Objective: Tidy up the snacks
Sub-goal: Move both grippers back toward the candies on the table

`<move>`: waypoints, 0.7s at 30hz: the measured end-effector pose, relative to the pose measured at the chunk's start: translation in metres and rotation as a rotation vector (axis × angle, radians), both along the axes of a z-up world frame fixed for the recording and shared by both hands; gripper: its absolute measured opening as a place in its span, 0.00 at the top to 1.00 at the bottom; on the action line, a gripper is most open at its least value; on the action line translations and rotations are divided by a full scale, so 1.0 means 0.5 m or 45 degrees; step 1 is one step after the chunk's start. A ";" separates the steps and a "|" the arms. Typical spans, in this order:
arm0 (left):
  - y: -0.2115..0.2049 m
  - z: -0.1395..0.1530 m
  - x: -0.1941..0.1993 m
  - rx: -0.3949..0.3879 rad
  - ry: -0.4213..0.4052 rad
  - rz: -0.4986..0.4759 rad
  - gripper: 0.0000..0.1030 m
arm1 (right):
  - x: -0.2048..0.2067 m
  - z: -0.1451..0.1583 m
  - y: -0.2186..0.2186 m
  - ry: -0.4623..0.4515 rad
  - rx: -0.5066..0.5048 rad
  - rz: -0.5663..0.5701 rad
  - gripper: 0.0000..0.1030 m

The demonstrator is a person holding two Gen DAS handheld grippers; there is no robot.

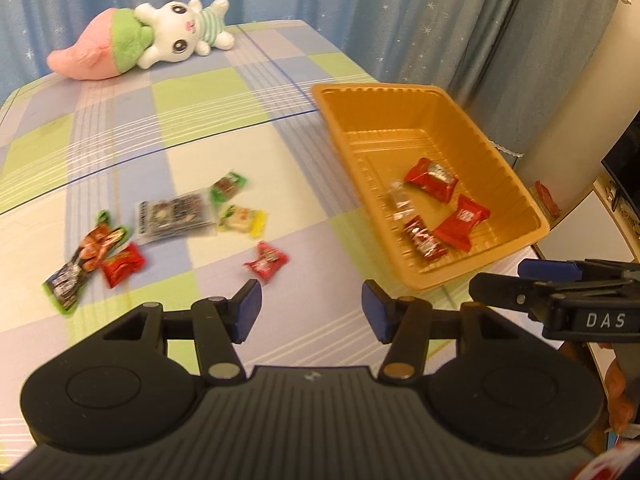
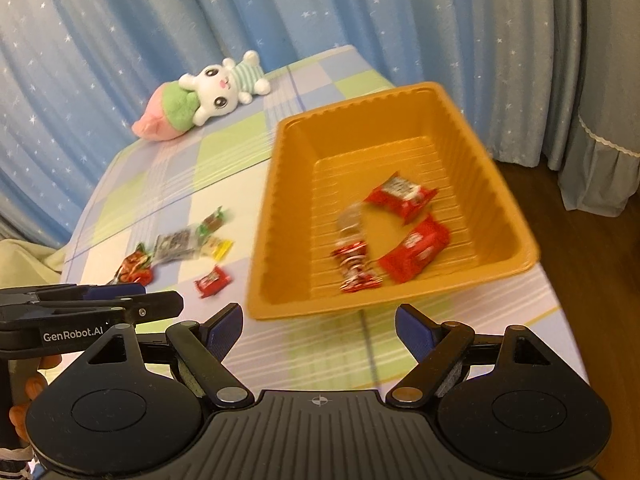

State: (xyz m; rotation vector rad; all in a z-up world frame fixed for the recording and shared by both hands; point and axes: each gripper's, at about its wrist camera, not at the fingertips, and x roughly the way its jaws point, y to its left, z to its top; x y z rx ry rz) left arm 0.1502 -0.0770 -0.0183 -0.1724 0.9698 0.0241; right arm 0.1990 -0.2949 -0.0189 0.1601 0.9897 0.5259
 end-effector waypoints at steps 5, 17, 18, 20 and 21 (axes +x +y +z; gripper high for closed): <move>0.059 -0.004 -0.034 -0.004 0.011 0.020 0.49 | -0.025 -0.003 0.062 0.009 -0.011 0.034 0.19; 0.205 -0.015 -0.112 0.013 0.041 0.130 0.49 | -0.058 -0.025 0.220 0.030 -0.047 0.136 0.19; 0.216 -0.016 -0.117 0.014 0.044 0.138 0.49 | -0.059 -0.029 0.231 0.032 -0.050 0.142 0.19; 0.237 -0.019 -0.126 0.019 0.050 0.155 0.49 | -0.061 -0.035 0.251 0.038 -0.056 0.151 0.19; 0.247 -0.020 -0.130 0.021 0.052 0.163 0.49 | -0.062 -0.037 0.259 0.040 -0.058 0.155 0.19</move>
